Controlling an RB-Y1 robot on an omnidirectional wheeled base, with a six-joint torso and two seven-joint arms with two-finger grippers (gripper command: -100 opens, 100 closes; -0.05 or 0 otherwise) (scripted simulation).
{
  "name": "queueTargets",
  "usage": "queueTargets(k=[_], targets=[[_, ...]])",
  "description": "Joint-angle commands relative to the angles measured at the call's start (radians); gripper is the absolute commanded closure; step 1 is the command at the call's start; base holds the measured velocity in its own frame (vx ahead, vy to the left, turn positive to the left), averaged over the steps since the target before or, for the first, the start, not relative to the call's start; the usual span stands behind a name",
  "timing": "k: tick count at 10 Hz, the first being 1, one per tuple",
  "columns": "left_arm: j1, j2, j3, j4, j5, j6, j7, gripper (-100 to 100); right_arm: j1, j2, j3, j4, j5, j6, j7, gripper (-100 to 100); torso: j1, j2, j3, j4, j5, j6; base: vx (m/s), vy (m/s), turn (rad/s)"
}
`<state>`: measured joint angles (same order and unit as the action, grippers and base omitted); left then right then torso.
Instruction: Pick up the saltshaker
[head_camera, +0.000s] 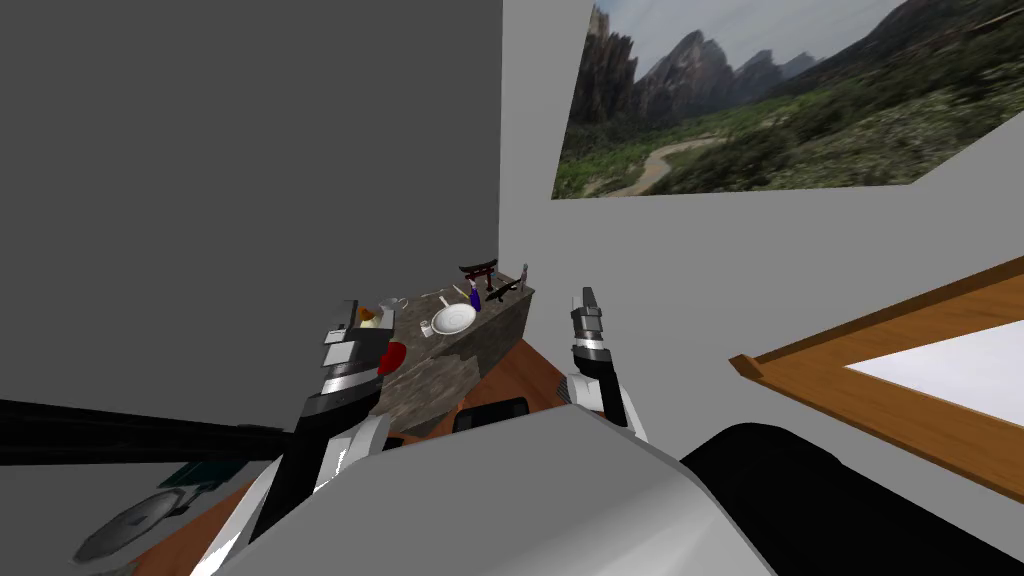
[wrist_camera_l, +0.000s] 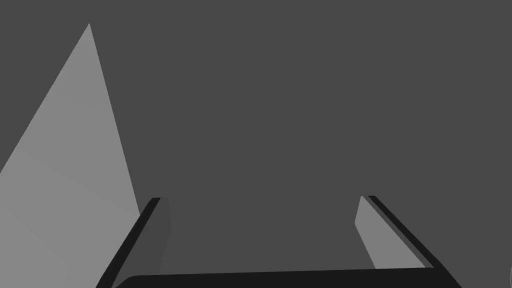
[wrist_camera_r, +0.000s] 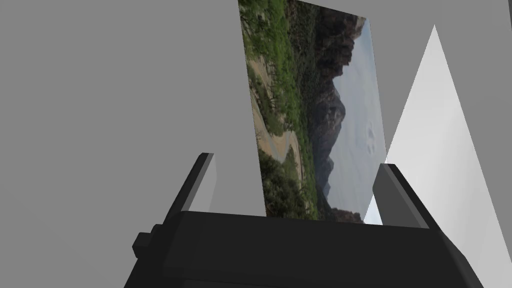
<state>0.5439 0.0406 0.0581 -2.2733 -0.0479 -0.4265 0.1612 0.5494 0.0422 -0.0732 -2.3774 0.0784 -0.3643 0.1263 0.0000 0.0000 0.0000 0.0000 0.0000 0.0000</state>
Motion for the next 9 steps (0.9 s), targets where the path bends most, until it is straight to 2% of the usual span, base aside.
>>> queueTargets(k=[1,4,8,9], targets=[[0.006,0.040,0.008,0.003,0.013,0.020,-0.028,-100,0.000,0.000,0.000,0.000,0.000,0.000,0.000,0,0.000,0.000,0.000,0.000,0.000,0.000,-0.018,-0.028,-0.061],[0.021,0.106,0.028,0.010,0.044,0.070,-0.091,-100,0.000,0.000,0.000,0.000,0.000,0.000,0.000,0,-0.005,0.003,0.002,0.001,-0.001,0.000,-0.055,-0.072,-0.071],[0.058,0.215,0.074,0.022,0.111,0.171,-0.206,-100,0.000,0.000,0.000,0.000,0.000,0.000,0.000,0,-0.006,0.004,0.002,0.001,-0.001,0.000,-0.055,-0.085,-0.103],[0.058,0.215,0.074,0.022,0.111,0.179,-0.207,-100,0.000,0.000,0.000,0.000,0.000,0.000,0.000,0,-0.006,0.004,0.002,0.001,-0.001,0.000,-0.030,-0.067,-0.021]])
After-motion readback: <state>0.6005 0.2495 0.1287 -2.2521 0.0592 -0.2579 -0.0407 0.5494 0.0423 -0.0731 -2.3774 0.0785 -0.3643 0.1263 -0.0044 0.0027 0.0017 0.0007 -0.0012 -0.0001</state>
